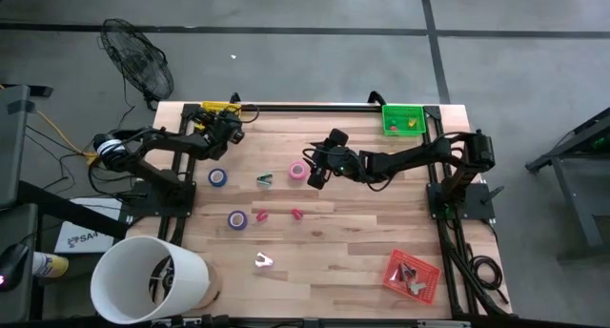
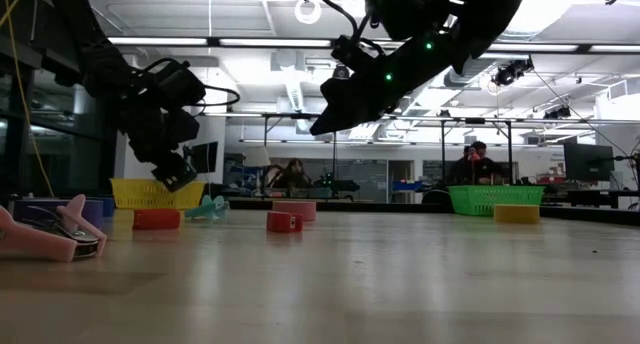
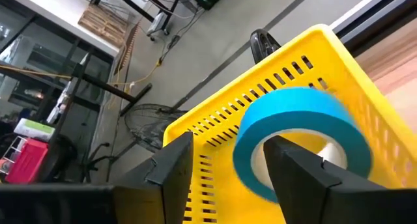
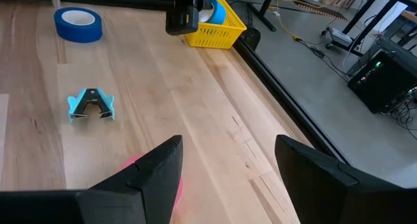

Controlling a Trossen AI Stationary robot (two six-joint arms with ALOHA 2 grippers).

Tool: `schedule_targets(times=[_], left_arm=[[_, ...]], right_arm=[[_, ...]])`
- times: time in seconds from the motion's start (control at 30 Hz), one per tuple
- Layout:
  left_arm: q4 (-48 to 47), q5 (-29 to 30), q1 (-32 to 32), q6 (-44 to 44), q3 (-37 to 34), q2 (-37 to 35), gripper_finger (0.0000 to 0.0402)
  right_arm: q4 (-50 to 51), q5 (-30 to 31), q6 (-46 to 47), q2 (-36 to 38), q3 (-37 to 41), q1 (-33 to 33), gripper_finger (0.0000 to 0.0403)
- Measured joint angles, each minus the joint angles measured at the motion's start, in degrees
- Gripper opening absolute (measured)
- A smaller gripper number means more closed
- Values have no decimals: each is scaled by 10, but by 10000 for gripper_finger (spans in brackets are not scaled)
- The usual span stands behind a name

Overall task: Pick and place Stapler, Stapler remover, tape
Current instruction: Put the light blue tape into the yellow bin, then put the blue tape into the yellow bin

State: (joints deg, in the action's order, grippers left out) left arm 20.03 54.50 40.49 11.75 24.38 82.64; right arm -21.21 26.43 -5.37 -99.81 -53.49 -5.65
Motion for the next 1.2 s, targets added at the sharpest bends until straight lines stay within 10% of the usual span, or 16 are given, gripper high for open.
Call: schedule_targets(times=[0.73, 1.2], left_arm=[[10, -40, -2, 44, 0, -5, 184], [-146, -72, 0, 15, 50, -74, 184]], right_arm=[[0, 0, 0, 0, 0, 0, 236], [0, -1, 3, -1, 0, 0, 236]])
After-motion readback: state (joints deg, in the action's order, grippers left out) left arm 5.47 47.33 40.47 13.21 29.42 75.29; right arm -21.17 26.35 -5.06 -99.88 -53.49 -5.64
